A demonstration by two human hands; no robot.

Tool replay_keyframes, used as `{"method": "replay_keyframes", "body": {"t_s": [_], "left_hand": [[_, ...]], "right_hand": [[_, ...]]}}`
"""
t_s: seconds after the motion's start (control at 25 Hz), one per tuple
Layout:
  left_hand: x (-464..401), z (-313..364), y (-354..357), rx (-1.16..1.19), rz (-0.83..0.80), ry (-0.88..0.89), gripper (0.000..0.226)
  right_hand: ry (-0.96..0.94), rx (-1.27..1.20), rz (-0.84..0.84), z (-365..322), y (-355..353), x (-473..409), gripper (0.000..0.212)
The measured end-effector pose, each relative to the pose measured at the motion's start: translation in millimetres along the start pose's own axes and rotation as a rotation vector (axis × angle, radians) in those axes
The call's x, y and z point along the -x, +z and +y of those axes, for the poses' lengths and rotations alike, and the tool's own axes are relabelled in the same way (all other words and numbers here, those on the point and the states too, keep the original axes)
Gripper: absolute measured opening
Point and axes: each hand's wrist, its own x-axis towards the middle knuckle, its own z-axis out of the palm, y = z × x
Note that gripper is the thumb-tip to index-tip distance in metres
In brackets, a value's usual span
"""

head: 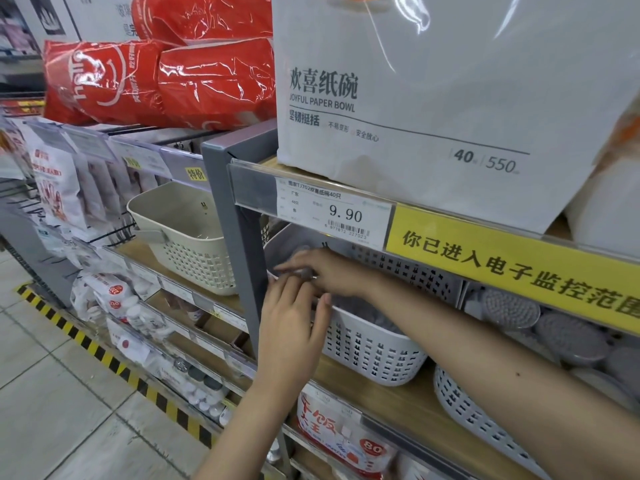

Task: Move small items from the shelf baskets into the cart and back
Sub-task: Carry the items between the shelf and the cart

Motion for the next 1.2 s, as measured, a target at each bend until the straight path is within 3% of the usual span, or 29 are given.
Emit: {"method": "replay_keyframes", "body": {"t_s": [0.24, 0.52, 0.64, 0.76, 0.96, 1.08, 1.2], "left_hand": [[0.8, -0.1, 0.7, -0.021, 0.018, -0.005, 0.038], [-1.4, -5.4, 0.3, -0.072, -0.005, 0.033, 0.039], [-2.0, -4.6, -3.5, -0.083, -0.043, 0.036, 0.04], [-4.8, 0.0, -16.2, -0.037, -0.093, 0.038, 0.042], [23.9, 31.2, -52.4, 0.106, -0.161, 0.299, 0.04], [62.1, 60.6, -58.0, 0.22, -0.294, 0.519, 0.041], [112.8, 98.1, -40.3, 0.265, -0.511, 0.735, 0.046]], "right_hand": [[0.126, -0.234, 0.096, 14.4, -9.2, 4.8, 0.036], [0.284, -0.069, 0.211, -4.7, -31.1, 39.0, 0.022], [0.404, 0.115, 0.32, -25.1, -35.4, 83.2, 0.026], [0.401, 0.351, 0.461, -58.3, -25.3, 138.5, 0.028], [0.403, 0.648, 0.652, -107.8, 27.7, 234.7, 0.032], [0.612, 0.682, 0.728, -128.2, 82.2, 302.4, 0.031], [0.944, 0.587, 0.81, -153.4, 147.2, 390.3, 0.03]]}}
